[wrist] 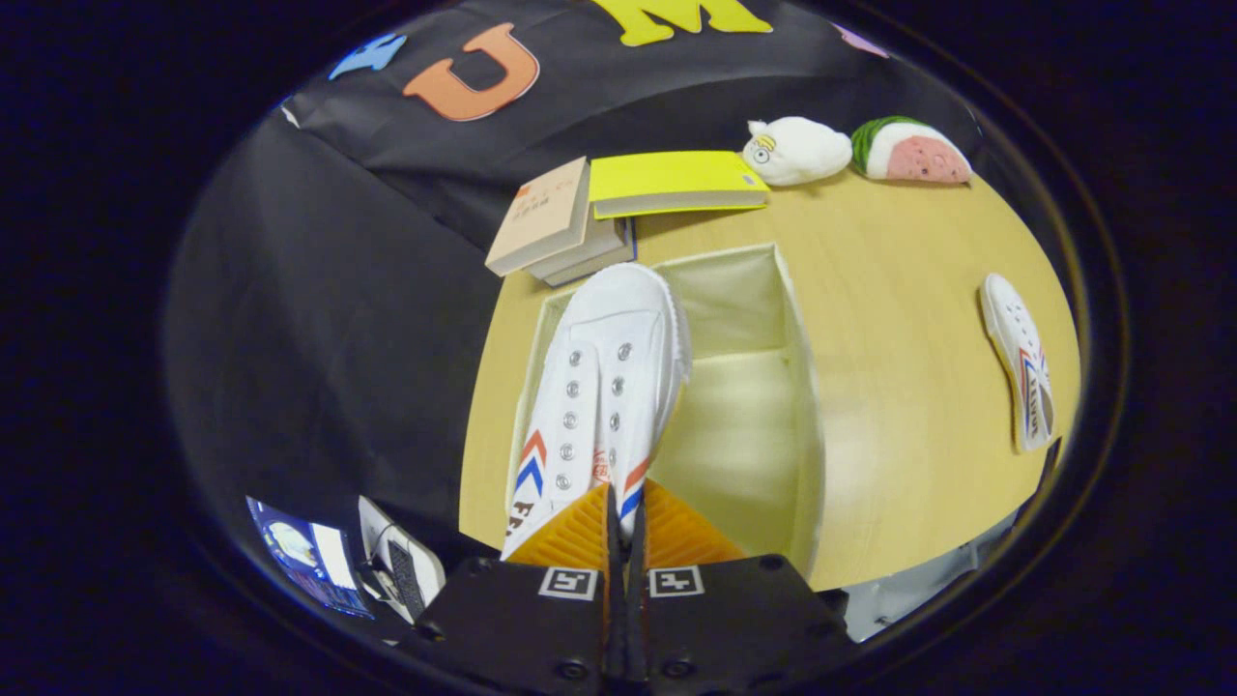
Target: Open the storage box then place both shoes into the box .Put the left shoe in first, then the right shoe, with the right side of both shoes facing outward in a uniform manner.
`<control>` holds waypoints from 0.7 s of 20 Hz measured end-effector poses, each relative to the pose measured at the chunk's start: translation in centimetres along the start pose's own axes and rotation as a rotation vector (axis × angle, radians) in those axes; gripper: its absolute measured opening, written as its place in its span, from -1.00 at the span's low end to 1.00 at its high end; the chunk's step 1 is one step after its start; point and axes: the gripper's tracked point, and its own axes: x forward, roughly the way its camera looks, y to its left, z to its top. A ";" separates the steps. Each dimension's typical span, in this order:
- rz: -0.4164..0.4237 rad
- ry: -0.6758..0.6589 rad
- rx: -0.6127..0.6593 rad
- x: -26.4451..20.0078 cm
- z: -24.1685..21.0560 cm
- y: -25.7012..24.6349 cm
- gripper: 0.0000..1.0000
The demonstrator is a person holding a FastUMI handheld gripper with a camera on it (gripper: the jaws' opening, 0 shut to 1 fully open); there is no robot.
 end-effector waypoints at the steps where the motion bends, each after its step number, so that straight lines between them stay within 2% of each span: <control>1: -0.007 0.025 0.016 0.6 -0.4 -0.1 -0.89; 9: -0.045 0.136 0.064 4.3 -1.3 -1.4 -0.89; 14: -0.048 0.189 0.043 7.3 -1.6 -1.0 -0.88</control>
